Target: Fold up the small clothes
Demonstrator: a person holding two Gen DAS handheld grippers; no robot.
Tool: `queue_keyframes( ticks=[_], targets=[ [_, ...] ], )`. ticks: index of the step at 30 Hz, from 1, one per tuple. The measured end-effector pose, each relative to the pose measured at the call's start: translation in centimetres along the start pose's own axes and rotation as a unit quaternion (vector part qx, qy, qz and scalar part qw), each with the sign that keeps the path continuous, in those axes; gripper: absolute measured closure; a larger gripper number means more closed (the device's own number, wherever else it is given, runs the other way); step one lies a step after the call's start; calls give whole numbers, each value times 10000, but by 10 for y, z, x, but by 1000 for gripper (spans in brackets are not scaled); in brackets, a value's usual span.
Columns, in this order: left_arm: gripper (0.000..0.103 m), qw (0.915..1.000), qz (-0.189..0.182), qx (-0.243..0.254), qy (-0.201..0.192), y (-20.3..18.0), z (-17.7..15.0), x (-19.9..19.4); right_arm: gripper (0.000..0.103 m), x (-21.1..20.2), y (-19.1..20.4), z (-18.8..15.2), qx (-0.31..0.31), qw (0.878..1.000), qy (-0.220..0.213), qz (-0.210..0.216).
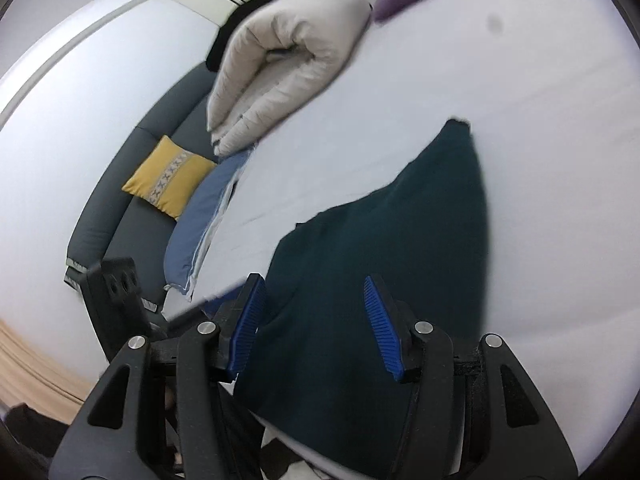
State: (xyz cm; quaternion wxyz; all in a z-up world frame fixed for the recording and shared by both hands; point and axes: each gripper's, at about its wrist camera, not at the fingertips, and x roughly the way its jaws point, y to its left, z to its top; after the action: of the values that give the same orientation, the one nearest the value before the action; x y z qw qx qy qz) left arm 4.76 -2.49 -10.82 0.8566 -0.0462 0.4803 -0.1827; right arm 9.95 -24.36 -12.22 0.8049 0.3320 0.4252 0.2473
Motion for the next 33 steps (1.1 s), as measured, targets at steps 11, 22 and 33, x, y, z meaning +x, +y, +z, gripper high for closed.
queue_keyframes(
  ticks=[11,22,33],
  targets=[
    [57,9997,166,126,-135,8,-9,13,56,-9,-16,-15,-41,10000,-9,40],
    [57,9989,323,139,-303,6,-18,-1,50,-25,-7,-84,-810,9943,332,-600],
    [0,9485,1748,395,-2611,-23,-61,-139,19,-128,82,-104,-2137,9404,-1805,-1933]
  ],
)
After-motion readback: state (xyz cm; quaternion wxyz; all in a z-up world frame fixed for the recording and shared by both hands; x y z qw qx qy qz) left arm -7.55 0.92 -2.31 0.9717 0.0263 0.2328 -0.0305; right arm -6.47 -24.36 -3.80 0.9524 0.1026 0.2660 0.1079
